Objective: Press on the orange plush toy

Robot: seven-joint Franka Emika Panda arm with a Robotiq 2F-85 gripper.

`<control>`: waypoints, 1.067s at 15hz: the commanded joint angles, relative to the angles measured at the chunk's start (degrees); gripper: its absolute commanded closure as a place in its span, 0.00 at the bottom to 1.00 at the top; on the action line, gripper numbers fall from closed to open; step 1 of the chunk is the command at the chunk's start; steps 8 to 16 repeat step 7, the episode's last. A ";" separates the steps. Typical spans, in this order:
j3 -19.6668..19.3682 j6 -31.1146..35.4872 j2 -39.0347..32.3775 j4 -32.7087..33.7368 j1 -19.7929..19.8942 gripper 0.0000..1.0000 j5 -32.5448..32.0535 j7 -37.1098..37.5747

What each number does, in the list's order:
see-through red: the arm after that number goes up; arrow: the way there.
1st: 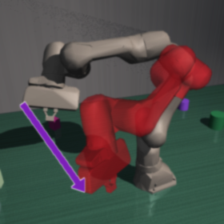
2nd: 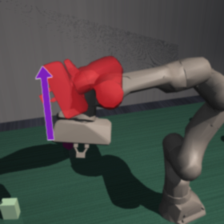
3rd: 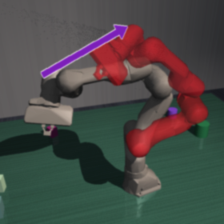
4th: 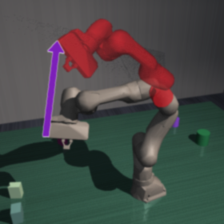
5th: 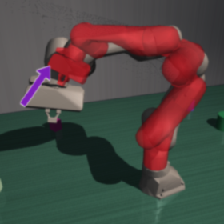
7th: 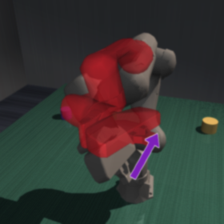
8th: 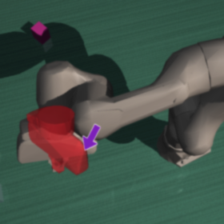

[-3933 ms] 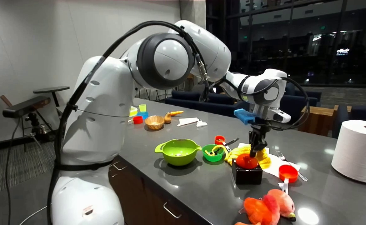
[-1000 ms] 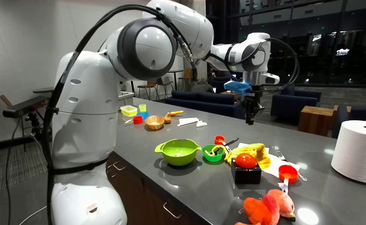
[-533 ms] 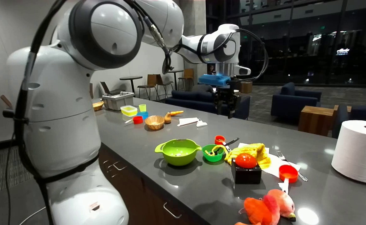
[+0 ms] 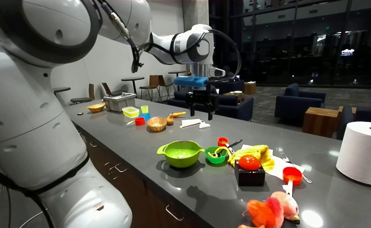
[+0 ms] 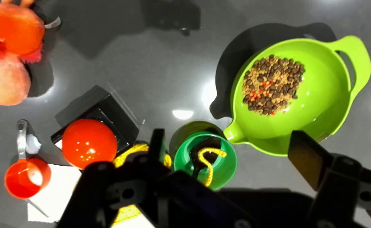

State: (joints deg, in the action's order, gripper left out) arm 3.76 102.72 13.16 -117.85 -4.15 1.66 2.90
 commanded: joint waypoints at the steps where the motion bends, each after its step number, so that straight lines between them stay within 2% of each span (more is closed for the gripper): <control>1: 0.90 -1.84 6.60 -6.17 -1.48 0.00 0.94 -4.15; 7: 1.53 -3.25 10.31 -9.68 -3.10 0.00 0.99 -6.56; 16: 1.53 -3.25 10.31 -9.68 -3.10 0.00 0.99 -6.56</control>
